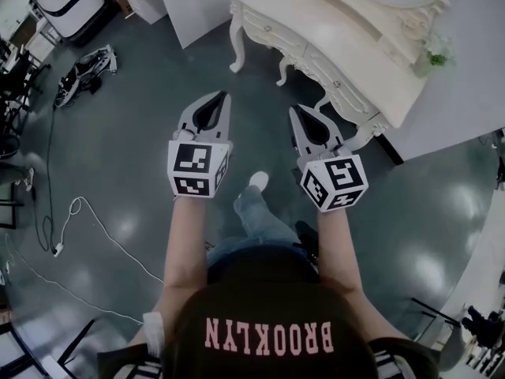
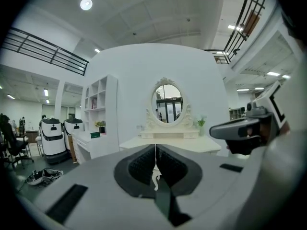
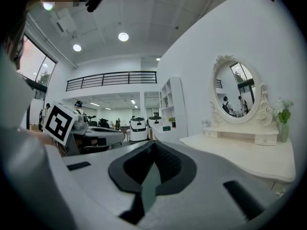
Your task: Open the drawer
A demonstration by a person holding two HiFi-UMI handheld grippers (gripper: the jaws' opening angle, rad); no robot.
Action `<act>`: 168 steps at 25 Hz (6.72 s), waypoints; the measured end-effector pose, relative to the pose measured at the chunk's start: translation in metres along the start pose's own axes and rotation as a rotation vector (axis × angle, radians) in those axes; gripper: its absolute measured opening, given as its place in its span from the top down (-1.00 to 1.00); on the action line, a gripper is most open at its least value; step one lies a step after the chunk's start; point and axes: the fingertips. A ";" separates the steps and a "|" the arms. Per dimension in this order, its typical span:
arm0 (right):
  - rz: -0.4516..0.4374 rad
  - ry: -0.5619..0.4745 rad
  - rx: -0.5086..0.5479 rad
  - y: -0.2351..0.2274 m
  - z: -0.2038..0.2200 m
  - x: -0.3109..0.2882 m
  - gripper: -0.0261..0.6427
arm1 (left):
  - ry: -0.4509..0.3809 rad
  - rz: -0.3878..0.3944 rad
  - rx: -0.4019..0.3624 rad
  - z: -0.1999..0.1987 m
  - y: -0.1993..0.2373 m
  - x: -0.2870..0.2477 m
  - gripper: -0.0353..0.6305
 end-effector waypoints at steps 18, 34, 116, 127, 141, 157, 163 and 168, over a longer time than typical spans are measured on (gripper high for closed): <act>0.152 -0.004 -0.080 -0.162 -0.011 -0.126 0.93 | 0.100 0.104 0.050 -0.001 0.039 -0.204 0.88; 0.254 0.015 -0.110 -0.224 0.000 -0.135 0.93 | 0.110 0.204 0.017 -0.001 0.017 -0.286 0.88; 0.709 0.309 -0.477 -0.404 0.249 -0.250 0.93 | 0.499 0.432 -0.087 0.275 -0.002 -0.613 0.40; 0.703 0.324 -0.465 -0.400 0.255 -0.252 0.93 | 0.485 0.441 -0.108 0.281 -0.003 -0.618 0.53; 0.729 0.296 -0.461 -0.377 0.249 -0.259 0.93 | 0.514 0.468 -0.111 0.279 -0.001 -0.615 0.53; 0.791 0.288 -0.466 -0.356 0.248 -0.257 0.93 | 0.529 0.516 -0.104 0.286 0.014 -0.588 0.53; 0.780 0.296 -0.462 -0.347 0.245 -0.258 0.93 | 0.538 0.525 -0.107 0.290 0.020 -0.571 0.53; 0.782 0.289 -0.462 -0.344 0.244 -0.261 0.93 | 0.540 0.531 -0.099 0.293 0.027 -0.561 0.53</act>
Point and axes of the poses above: the fingertips, and each gripper's own axes: x backward along the fingers, y to its left, z out of its underside, and after that the axes turned 10 degrees about -z, right-handed
